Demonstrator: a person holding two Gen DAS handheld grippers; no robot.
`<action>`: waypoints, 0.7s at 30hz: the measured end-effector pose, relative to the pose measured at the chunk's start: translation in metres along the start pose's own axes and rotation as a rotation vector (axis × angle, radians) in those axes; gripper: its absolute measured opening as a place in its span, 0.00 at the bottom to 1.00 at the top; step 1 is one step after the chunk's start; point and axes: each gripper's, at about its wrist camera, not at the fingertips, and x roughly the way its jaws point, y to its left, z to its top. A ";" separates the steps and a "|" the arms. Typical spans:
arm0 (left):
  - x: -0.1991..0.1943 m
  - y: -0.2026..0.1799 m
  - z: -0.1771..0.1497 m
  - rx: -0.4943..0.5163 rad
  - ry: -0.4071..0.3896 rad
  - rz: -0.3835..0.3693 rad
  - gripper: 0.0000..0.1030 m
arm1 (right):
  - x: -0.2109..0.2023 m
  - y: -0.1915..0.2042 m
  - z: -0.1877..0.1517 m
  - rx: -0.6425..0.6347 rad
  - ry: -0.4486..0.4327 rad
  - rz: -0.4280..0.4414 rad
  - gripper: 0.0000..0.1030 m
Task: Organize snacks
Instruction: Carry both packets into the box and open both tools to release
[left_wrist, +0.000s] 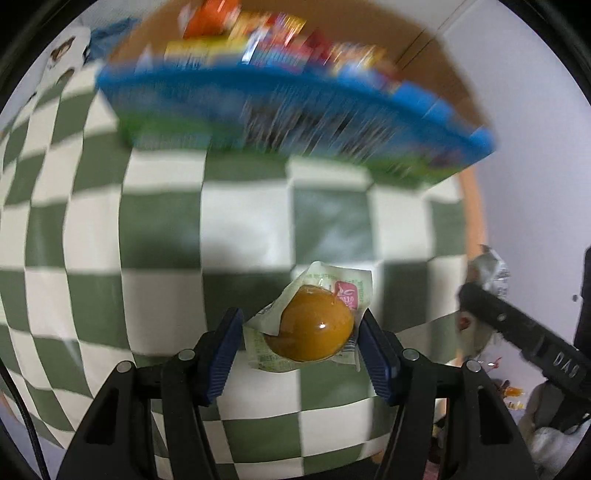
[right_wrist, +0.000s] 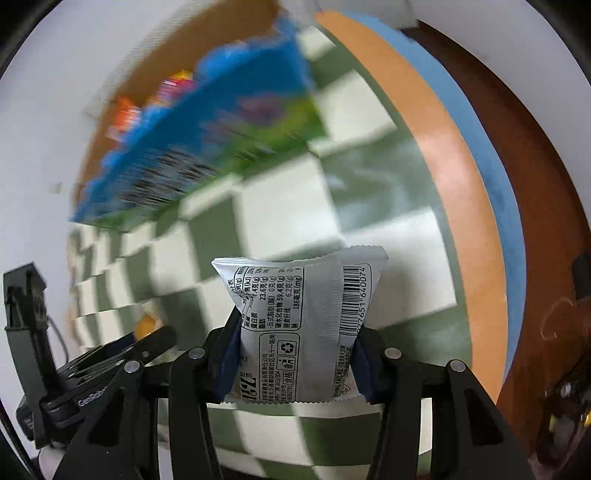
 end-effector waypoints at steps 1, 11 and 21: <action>-0.015 -0.005 0.010 0.011 -0.023 -0.016 0.58 | -0.011 0.009 0.007 -0.024 -0.013 0.019 0.52; -0.068 -0.018 0.155 0.101 -0.107 -0.005 0.58 | -0.075 0.072 0.150 -0.215 -0.116 0.026 0.51; -0.013 0.009 0.286 0.072 0.026 0.103 0.58 | -0.002 0.096 0.291 -0.247 -0.015 -0.138 0.51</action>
